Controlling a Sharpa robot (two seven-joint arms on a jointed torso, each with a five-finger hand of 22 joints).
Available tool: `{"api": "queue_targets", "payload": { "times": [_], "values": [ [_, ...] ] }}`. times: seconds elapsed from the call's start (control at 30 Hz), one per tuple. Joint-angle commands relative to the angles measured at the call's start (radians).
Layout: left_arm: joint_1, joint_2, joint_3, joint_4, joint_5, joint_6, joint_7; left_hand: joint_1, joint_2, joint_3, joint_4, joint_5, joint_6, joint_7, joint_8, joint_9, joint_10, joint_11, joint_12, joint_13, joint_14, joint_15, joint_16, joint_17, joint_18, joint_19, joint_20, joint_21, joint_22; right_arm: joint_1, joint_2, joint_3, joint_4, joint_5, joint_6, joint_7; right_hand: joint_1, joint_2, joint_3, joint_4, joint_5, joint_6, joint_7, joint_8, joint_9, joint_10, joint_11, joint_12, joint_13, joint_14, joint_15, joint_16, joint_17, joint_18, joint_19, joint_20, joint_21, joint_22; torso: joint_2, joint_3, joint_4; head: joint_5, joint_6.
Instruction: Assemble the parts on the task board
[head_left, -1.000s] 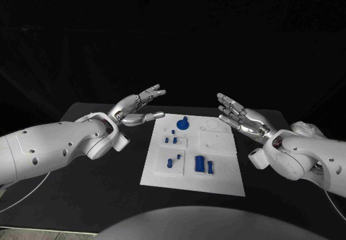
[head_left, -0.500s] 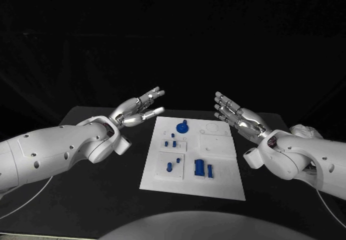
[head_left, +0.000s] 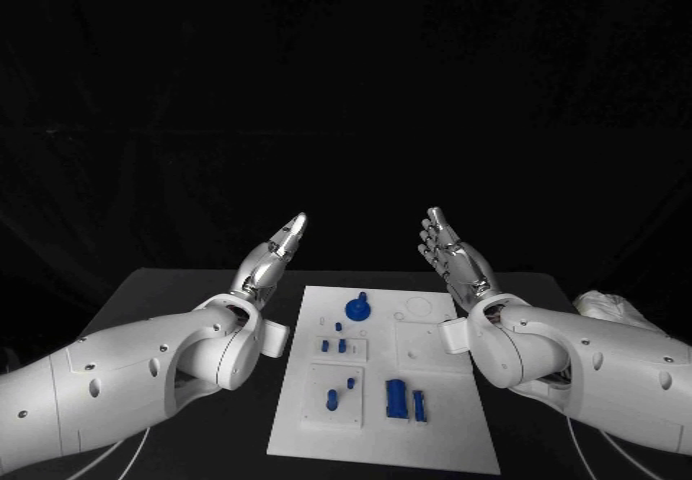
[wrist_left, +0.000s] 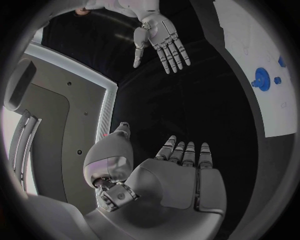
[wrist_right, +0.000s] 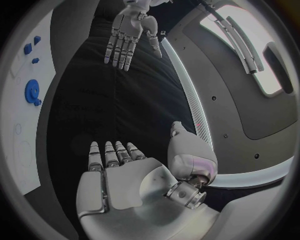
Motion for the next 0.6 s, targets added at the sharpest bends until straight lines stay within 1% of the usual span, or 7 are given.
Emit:
{"api": "queue_targets", "payload": {
  "times": [0.03, 0.07, 0.1, 0.23, 0.33, 0.37, 0.6],
  "values": [
    [-0.013, 0.010, 0.017, 0.008, 0.191, -0.158, 0.030, -0.148, 0.000, 0.003, -0.035, -0.013, -0.048, 0.000, -0.007, -0.002, 0.000, 0.012, -0.007, -0.002, -0.003, 0.007, -0.003, -0.001, -0.015, 0.000, -0.067, -0.004, -0.002, -0.006, 0.018, 0.014, -0.007, 0.116, -0.163, 0.011, -0.140, -0.003, 0.046, -0.037, -0.005, -0.004, 0.061, -0.007, -0.003, 0.002, 0.010, -0.003, -0.001, 0.000, -0.005, -0.003, -0.001, -0.021, -0.001, -0.103, -0.004, -0.001, 0.017, 0.0012, -0.0072, -0.003, 0.044],
    [-0.016, 0.013, 0.022, 0.009, 0.204, -0.169, 0.031, -0.156, 0.000, 0.003, -0.036, -0.013, -0.051, 0.000, -0.007, -0.002, 0.000, 0.012, -0.007, -0.002, -0.003, 0.007, -0.003, -0.001, -0.015, 0.000, -0.067, -0.004, -0.002, -0.008, 0.022, 0.018, -0.008, 0.123, -0.173, 0.012, -0.148, -0.003, 0.046, -0.109, -0.005, -0.004, 0.061, -0.007, -0.003, 0.002, 0.010, -0.003, -0.001, 0.000, -0.005, -0.003, -0.001, -0.021, -0.001, -0.103, -0.004, -0.001, 0.019, 0.0012, -0.0077, -0.003, 0.048],
    [-0.019, 0.015, 0.026, 0.010, 0.216, -0.179, 0.032, -0.168, 0.000, 0.003, -0.109, -0.013, -0.054, 0.000, -0.007, -0.002, 0.000, 0.012, -0.007, -0.002, -0.003, 0.007, -0.003, -0.001, -0.015, 0.000, -0.067, -0.004, -0.002, -0.009, 0.026, 0.021, -0.009, 0.128, -0.181, 0.012, -0.159, -0.003, 0.046, -0.109, -0.005, -0.004, 0.061, -0.007, -0.003, 0.002, 0.010, -0.003, -0.001, 0.000, -0.005, -0.003, -0.001, -0.021, -0.001, -0.103, -0.004, -0.001, 0.020, 0.0013, -0.0082, -0.003, 0.052],
    [-0.026, 0.019, 0.036, 0.013, 0.243, -0.200, 0.033, -0.209, 0.000, 0.003, -0.109, -0.013, -0.065, 0.000, -0.007, -0.002, 0.000, 0.012, -0.007, -0.002, -0.003, 0.007, -0.003, -0.001, -0.015, 0.000, -0.067, -0.004, -0.002, -0.010, 0.032, 0.026, -0.011, 0.137, -0.194, 0.012, -0.198, -0.003, 0.046, -0.109, -0.005, -0.004, 0.061, -0.007, -0.003, 0.002, 0.010, -0.003, -0.001, 0.000, -0.005, -0.003, -0.001, -0.021, -0.001, -0.103, -0.004, -0.001, 0.021, 0.0014, -0.0087, -0.004, 0.057],
    [-0.027, 0.020, 0.037, 0.013, 0.245, -0.202, 0.034, -0.237, 0.000, 0.003, -0.109, -0.013, -0.074, 0.000, -0.007, -0.002, 0.000, 0.012, -0.007, -0.002, -0.003, 0.007, -0.003, -0.001, -0.015, 0.000, -0.067, -0.004, -0.002, -0.010, 0.032, 0.026, -0.011, 0.137, -0.194, 0.012, -0.225, -0.003, 0.046, -0.109, -0.005, -0.004, 0.061, -0.007, -0.003, 0.002, 0.010, -0.003, -0.001, 0.000, -0.005, -0.003, -0.001, -0.021, -0.001, -0.103, -0.004, -0.001, 0.021, 0.0014, -0.0087, -0.004, 0.057],
    [-0.027, 0.020, 0.037, 0.013, 0.245, -0.202, 0.034, -0.243, 0.000, 0.003, -0.109, -0.013, -0.144, 0.000, -0.007, -0.002, 0.000, 0.012, -0.007, -0.002, -0.003, 0.007, -0.003, -0.001, -0.015, 0.000, -0.067, -0.004, -0.002, -0.010, 0.032, 0.026, -0.011, 0.137, -0.194, 0.012, -0.230, -0.003, 0.046, -0.109, -0.005, -0.004, 0.061, -0.007, -0.003, 0.002, 0.010, -0.003, -0.001, 0.000, -0.005, -0.003, -0.001, -0.021, -0.001, -0.103, -0.004, -0.001, 0.021, 0.0014, -0.0087, -0.004, 0.057],
    [-0.027, 0.020, 0.037, 0.013, 0.245, -0.202, 0.034, -0.296, 0.000, 0.003, -0.109, -0.013, -0.144, 0.000, -0.007, -0.002, 0.000, 0.012, -0.007, -0.002, -0.003, 0.007, -0.003, -0.001, -0.015, 0.000, -0.067, -0.004, -0.002, -0.010, 0.032, 0.026, -0.011, 0.137, -0.194, 0.012, -0.280, -0.003, 0.046, -0.109, -0.005, -0.004, 0.061, -0.007, -0.003, 0.002, 0.010, -0.003, -0.001, 0.000, -0.005, -0.003, -0.001, -0.021, -0.001, -0.103, -0.004, -0.001, 0.021, 0.0014, -0.0087, -0.004, 0.057]
  ]
}}
